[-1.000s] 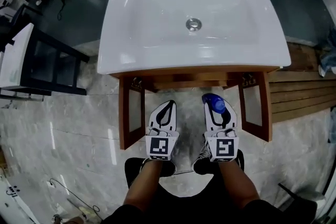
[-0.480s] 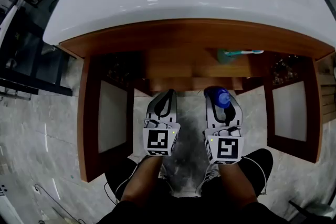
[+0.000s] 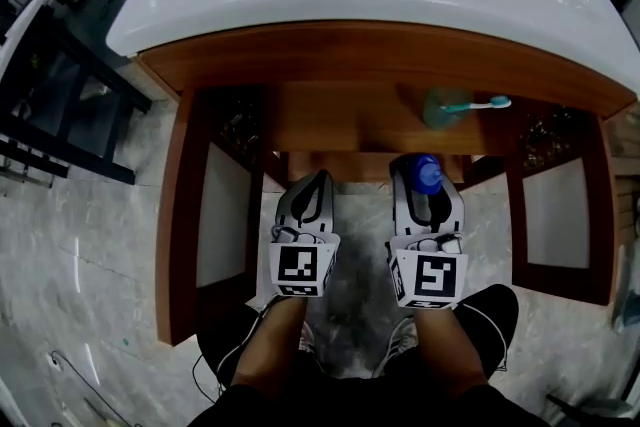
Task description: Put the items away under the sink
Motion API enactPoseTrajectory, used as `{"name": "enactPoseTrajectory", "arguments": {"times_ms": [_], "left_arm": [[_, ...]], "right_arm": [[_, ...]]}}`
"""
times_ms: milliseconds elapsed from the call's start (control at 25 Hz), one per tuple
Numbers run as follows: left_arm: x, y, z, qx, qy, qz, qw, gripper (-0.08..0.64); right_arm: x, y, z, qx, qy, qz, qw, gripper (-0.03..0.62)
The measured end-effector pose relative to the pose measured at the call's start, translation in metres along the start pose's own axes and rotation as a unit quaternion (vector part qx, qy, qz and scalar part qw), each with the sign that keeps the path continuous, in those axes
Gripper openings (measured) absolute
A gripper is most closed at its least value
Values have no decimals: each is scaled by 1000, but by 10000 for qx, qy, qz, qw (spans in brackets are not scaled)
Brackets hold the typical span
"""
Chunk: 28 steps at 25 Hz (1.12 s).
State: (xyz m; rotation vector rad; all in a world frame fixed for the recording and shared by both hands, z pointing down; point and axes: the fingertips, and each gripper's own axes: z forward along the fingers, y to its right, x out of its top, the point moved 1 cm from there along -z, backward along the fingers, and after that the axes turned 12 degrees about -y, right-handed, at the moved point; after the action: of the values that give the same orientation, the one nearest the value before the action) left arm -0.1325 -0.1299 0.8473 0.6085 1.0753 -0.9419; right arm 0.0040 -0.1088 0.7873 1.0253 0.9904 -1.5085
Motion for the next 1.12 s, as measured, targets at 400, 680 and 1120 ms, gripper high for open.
{"name": "enactPoseTrajectory", "arguments": {"times_ms": [400,680,1120], "left_arm": [[3,-14,-6,-34,27,56,10000,18],[-12,-9,4,-111,-395,22,9992,20],[-14,4,5,-350,-329,-22,9988,18]], "right_arm": [[54,-8,65,61,-64,-55,9999,158],[63,-5,118,70,-383,23,9992,158],[65,-5,137,15,-304,-101,9995,172]]}}
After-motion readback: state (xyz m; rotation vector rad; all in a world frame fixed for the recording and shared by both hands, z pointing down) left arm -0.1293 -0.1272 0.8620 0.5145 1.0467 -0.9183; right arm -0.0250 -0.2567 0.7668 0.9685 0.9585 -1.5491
